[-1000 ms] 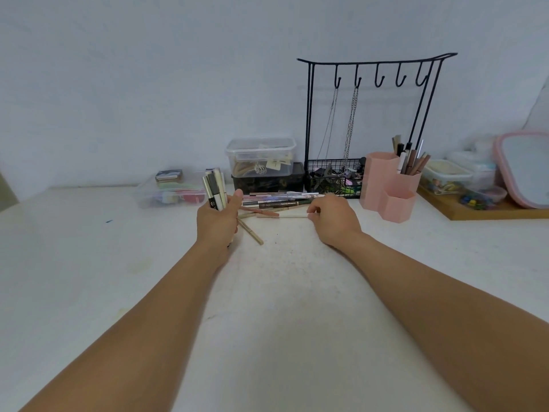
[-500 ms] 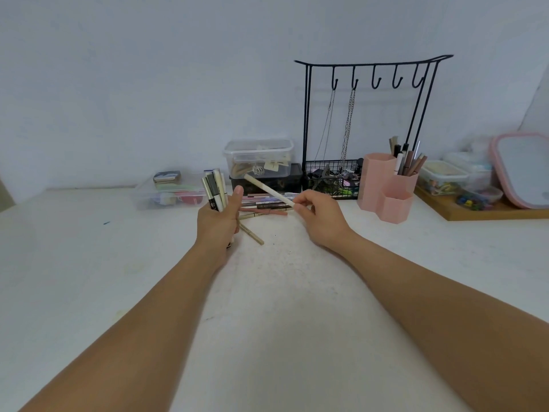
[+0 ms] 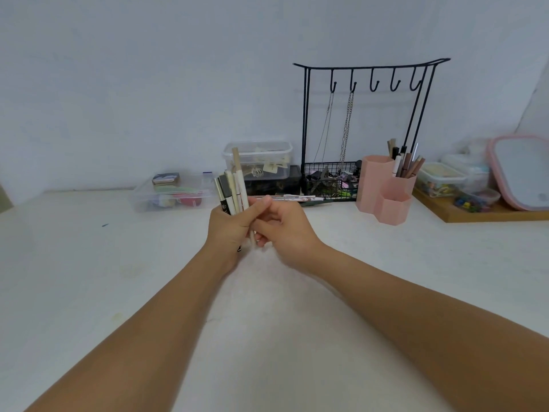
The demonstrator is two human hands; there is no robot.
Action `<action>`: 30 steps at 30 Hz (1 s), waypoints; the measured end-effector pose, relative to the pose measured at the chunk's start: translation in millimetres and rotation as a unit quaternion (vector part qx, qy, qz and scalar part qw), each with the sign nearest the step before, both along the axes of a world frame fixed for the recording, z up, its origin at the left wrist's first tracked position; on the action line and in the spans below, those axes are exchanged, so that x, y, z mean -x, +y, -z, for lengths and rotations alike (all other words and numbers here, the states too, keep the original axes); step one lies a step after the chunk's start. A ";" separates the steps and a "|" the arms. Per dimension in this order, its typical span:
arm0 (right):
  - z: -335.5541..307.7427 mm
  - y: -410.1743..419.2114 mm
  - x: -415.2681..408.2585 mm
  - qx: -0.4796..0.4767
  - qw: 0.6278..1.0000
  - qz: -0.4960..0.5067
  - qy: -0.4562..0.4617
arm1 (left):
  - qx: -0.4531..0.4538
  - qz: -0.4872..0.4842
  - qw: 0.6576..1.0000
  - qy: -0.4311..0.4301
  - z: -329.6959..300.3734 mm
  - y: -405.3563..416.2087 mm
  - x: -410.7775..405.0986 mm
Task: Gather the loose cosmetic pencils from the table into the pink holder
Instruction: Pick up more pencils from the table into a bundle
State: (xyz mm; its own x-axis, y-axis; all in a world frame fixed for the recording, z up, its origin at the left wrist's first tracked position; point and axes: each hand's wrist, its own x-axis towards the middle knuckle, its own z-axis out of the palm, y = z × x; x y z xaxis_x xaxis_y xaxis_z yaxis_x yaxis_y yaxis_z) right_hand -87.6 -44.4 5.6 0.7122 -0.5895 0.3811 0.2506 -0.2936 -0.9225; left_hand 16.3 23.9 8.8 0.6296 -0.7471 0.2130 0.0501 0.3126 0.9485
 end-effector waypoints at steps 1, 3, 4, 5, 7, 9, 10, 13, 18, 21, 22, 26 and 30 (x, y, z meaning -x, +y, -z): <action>1.0 0.8 0.0 -0.002 1.000 -0.001 -0.003 | -0.007 -0.002 1.000 0.002 0.1 -0.1 0.5; 3.9 0.0 1.4 0.006 1.000 0.003 0.001 | -0.026 -0.016 1.000 0.006 0.7 -1.5 0.5; 5.2 -0.4 2.1 0.007 1.000 0.003 0.007 | -0.039 -0.030 0.999 0.005 1.4 -2.6 -0.6; 5.6 -0.7 2.6 0.004 1.000 0.000 0.015 | -0.049 -0.041 0.998 -0.001 2.4 -4.0 -2.3; 6.0 -3.4 3.8 0.002 0.999 -0.003 0.038 | -0.055 -0.047 0.997 -0.014 4.6 -6.6 -5.4; 5.5 -12.9 7.6 0.053 0.995 0.049 0.072 | -0.068 -0.069 0.995 -0.017 5.0 -8.5 -8.9; 5.4 -21.7 12.2 0.111 0.984 0.106 0.093 | -0.082 -0.089 0.992 -0.023 5.1 -8.9 -11.9; 7.3 -56.3 32.0 0.304 0.900 0.262 0.168 | -0.100 -0.127 0.987 -0.018 6.3 -9.1 -20.6; 12.0 -100.3 48.6 0.300 0.837 0.356 0.289 | -0.089 -0.115 0.989 0.005 7.3 -10.6 -25.4; 12.1 -109.0 45.3 0.275 0.842 0.340 0.317 | -0.080 -0.099 0.992 -0.004 7.7 -12.3 -25.7; 11.2 -110.5 45.1 0.265 0.846 0.339 0.314 | -0.084 -0.100 0.991 -0.011 7.3 -12.3 -25.7; 11.3 -112.5 45.2 0.230 0.858 0.359 0.287 | -0.088 -0.096 0.991 -0.024 5.9 -11.8 -26.2; 13.3 -114.1 48.1 0.190 0.872 0.377 0.250 | -0.100 -0.101 0.989 -0.035 6.6 -11.9 -24.4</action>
State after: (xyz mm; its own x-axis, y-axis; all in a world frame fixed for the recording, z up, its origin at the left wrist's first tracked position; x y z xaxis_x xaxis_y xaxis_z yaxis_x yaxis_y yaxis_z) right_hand -135.7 -158.5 -7.6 0.3108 -0.8603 0.4041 -0.5498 -0.5095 -0.6619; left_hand 40.7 12.0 2.2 0.7591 -0.6394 0.1221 -0.0617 0.1160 0.9913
